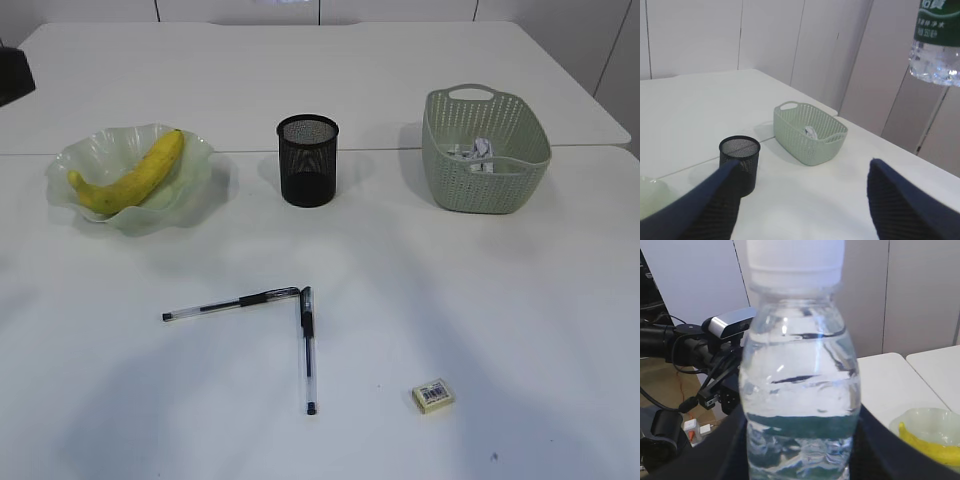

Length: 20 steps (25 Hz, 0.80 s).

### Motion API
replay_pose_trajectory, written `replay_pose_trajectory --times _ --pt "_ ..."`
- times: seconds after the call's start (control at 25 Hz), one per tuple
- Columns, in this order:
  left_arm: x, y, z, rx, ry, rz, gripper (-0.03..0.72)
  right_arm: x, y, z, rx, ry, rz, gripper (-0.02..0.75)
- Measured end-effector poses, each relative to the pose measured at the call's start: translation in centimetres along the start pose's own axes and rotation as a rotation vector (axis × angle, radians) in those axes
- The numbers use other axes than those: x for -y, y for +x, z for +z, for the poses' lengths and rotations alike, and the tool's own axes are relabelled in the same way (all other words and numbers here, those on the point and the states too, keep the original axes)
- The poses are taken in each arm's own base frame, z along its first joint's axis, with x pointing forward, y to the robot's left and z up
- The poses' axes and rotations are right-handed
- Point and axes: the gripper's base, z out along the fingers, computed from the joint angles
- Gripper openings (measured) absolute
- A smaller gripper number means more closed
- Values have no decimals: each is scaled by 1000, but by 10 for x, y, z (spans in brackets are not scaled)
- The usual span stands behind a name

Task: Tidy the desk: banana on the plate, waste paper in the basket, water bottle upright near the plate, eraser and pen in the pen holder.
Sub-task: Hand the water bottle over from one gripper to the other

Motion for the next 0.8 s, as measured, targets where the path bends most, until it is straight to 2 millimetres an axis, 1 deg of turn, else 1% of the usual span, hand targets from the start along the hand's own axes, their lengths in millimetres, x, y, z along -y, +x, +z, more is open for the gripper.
replay_pose_trajectory --times 0.16,0.36,0.48,0.64,0.8 --pt "-7 -10 12 7 70 -8 555 8 7 5 -4 -6 25 350" --pt "-6 -20 21 31 216 -13 555 21 19 12 -12 -13 62 350" --pt "-5 -26 23 44 266 -8 555 23 20 14 0 -20 59 350" --pt "-6 -25 25 39 274 -24 555 23 18 14 25 -27 62 350" --pt "5 -24 31 26 334 -33 555 22 16 14 42 -31 67 350"
